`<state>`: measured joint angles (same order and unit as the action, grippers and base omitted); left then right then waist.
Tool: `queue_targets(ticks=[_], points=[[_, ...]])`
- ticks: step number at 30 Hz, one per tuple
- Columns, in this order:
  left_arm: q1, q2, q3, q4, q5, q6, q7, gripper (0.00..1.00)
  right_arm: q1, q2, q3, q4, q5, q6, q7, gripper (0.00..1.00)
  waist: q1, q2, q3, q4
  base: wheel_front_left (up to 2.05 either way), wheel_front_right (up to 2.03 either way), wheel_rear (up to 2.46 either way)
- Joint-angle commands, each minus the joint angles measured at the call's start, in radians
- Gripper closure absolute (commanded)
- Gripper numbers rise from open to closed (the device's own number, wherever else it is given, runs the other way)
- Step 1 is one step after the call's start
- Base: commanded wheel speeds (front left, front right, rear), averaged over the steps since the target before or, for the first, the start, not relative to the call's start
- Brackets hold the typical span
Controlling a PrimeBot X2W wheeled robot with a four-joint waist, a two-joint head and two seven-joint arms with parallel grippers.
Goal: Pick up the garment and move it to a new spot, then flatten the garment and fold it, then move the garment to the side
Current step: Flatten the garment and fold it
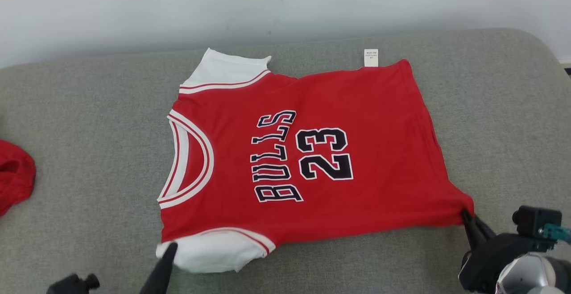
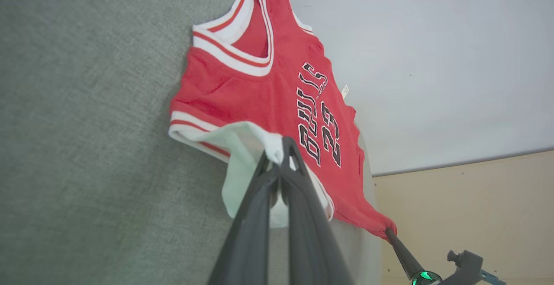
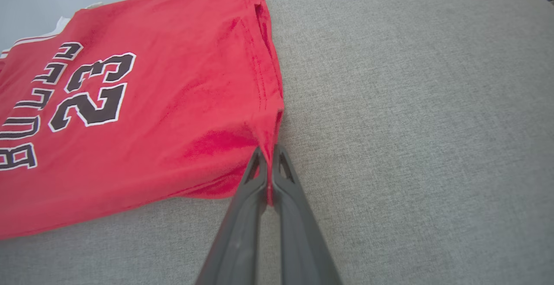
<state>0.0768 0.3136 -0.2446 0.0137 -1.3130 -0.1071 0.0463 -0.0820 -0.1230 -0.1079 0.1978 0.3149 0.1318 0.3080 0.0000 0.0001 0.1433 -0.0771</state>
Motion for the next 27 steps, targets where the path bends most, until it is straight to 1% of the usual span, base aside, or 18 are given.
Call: queue_targets(ticks=[1, 3, 7, 11, 15, 18, 24, 27], points=[[-0.036, -0.013, 0.008, -0.008, 0.001, -0.007, -0.019, 1.00, -0.022, 0.004, -0.005, -0.020, -0.009, -0.002, -0.010, 1.00, 0.0000, -0.0001, 0.013, 0.004, 0.00, 0.00, 0.00], [-0.077, -0.034, 0.013, -0.004, 0.010, -0.002, -0.040, 1.00, -0.043, 0.010, -0.004, -0.033, -0.007, -0.002, -0.011, 1.00, 0.0000, -0.0001, 0.025, 0.007, 0.00, 0.00, 0.00], [-0.176, -0.075, 0.015, 0.029, 0.050, 0.021, -0.090, 1.00, -0.110, 0.021, -0.011, -0.032, -0.017, -0.002, -0.031, 1.00, 0.0000, -0.0001, 0.059, 0.008, 0.00, 0.00, 0.00], [-0.283, -0.111, 0.009, 0.091, 0.100, 0.042, -0.137, 1.00, -0.190, 0.034, -0.016, 0.011, -0.030, -0.002, -0.057, 1.00, 0.0000, -0.0001, 0.097, 0.006, 0.00, 0.00, 0.00], [-0.371, -0.134, -0.006, 0.158, 0.145, 0.052, -0.168, 1.00, -0.271, 0.045, -0.013, 0.071, -0.044, -0.002, -0.095, 1.00, 0.0000, -0.0001, 0.133, -0.001, 0.00, 0.00, 0.00], [-0.420, -0.143, -0.003, 0.201, 0.171, 0.059, -0.194, 1.00, -0.324, 0.051, -0.007, 0.113, -0.051, -0.002, -0.127, 1.00, 0.0000, -0.0001, 0.159, -0.005, 0.00, 0.00, 0.00], [-0.472, -0.151, -0.003, 0.250, 0.184, 0.044, -0.212, 1.00, -0.387, 0.053, 0.004, 0.180, -0.064, -0.002, -0.175, 1.00, 0.0000, -0.0001, 0.184, -0.005, 0.00, 0.00, 0.00], [-0.493, -0.155, 0.000, 0.271, 0.183, 0.044, -0.222, 1.00, -0.407, 0.051, -0.002, 0.214, -0.073, -0.002, -0.203, 1.00, 0.0000, -0.0001, 0.191, -0.002, 0.00, 0.00, 0.00]])
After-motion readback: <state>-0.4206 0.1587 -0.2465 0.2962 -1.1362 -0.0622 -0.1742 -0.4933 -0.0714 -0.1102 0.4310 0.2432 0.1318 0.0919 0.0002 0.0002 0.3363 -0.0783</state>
